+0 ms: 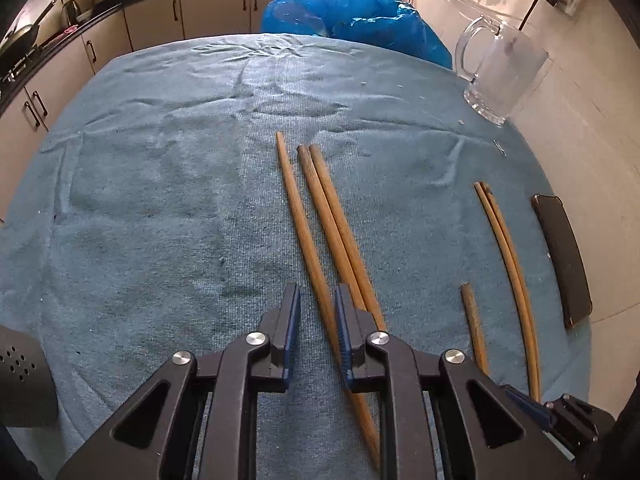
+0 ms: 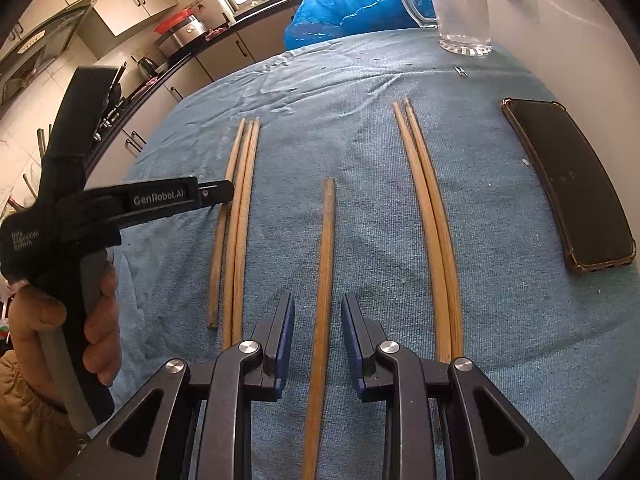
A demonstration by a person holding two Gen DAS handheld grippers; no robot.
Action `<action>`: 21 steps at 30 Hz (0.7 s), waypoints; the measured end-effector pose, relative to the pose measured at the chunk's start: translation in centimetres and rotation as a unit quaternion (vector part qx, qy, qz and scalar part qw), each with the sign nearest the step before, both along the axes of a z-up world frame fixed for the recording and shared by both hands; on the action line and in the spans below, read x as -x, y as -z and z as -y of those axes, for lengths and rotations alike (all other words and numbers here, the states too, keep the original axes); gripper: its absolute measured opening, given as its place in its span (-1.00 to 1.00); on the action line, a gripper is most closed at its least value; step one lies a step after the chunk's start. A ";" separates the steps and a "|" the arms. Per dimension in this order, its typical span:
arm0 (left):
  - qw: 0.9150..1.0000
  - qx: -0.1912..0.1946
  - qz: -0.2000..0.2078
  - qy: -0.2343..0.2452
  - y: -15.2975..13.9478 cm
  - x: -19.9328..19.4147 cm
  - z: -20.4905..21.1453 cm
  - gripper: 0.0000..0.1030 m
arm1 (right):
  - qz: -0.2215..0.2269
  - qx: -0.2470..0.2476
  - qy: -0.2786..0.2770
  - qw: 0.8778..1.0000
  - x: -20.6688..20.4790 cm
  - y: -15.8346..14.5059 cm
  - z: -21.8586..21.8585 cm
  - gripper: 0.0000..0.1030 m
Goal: Organize utensils
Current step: 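Grasp one chopstick with the left tool while the right tool grasps another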
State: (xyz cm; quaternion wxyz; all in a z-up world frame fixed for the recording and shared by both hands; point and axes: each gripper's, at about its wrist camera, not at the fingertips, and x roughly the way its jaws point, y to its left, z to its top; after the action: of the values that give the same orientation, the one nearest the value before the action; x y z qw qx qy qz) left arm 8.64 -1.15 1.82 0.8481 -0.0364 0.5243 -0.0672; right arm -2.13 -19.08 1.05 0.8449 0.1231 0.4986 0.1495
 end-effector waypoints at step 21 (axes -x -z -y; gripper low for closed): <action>0.996 0.026 -0.044 0.068 -1.5 14.1 -6.1 -0.76 | -0.066 0.028 -0.013 0.997 2.6 -0.2 0.7 -0.82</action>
State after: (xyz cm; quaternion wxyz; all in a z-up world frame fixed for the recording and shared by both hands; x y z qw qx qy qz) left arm -5.50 4.97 3.35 0.8166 -0.0252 0.5602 -0.1367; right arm -4.73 -19.76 1.25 0.8111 0.1022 0.5591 0.1380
